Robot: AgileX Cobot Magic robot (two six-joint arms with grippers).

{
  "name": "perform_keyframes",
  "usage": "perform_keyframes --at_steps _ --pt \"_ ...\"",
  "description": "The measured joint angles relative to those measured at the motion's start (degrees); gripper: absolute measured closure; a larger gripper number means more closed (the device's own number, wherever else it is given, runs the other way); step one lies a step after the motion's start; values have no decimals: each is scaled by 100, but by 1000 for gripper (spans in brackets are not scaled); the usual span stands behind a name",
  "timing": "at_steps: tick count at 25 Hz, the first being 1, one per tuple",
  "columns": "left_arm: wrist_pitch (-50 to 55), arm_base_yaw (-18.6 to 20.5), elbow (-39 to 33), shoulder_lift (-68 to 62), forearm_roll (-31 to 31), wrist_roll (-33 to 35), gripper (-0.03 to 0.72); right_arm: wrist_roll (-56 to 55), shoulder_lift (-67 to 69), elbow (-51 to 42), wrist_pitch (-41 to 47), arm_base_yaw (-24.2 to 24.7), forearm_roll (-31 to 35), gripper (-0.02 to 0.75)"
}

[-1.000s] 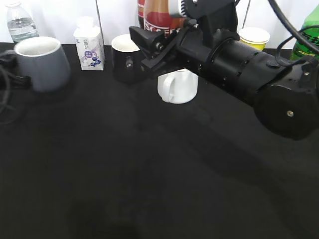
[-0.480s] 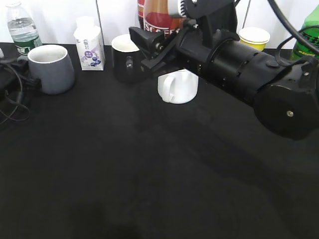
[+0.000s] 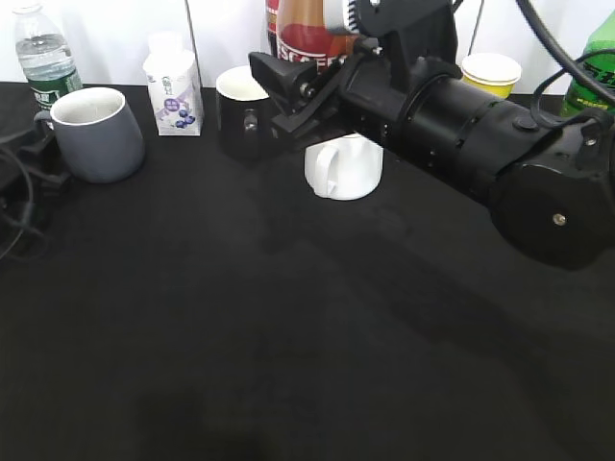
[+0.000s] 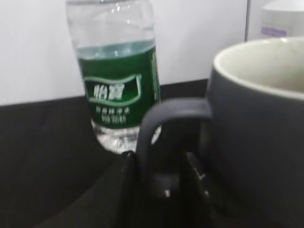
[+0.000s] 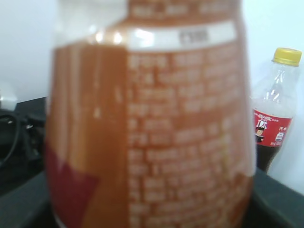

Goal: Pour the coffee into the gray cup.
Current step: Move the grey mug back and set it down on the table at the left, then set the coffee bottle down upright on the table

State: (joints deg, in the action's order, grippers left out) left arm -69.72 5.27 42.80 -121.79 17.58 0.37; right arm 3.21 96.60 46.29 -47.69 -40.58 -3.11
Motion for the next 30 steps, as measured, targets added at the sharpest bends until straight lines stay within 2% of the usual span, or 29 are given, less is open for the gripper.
perform_keyframes --at_steps 3,7,11,13,16,18,20,22,24,30 --pt "26 0 -504 497 32 0 445 0 0 0 7 0 0 208" --pt "30 0 -1626 1643 92 0 445 0 -25 0 17 0 5 208" --pt "457 0 -2439 3212 344 -191 445 0 -395 0 190 304 16 208" --pt "959 -28 -2460 3894 818 -391 445 0 -601 0 334 640 28 209" --pt "1419 -282 -2460 4505 929 -602 445 0 -842 0 529 1298 49 209" --pt "1528 -694 -2460 4535 875 -621 445 0 -901 0 706 1729 64 209" --pt "1586 -1157 -2460 4535 533 -625 445 106 -906 0 799 2019 311 209" --pt "1603 -1387 -2460 4535 470 -625 445 651 -906 0 942 2096 989 209" --pt "1625 -1424 -2460 4535 466 -625 445 1088 -735 0 942 2096 1696 209" --pt "1705 -1424 -2460 4535 456 -625 445 1127 365 0 524 2096 1982 209"
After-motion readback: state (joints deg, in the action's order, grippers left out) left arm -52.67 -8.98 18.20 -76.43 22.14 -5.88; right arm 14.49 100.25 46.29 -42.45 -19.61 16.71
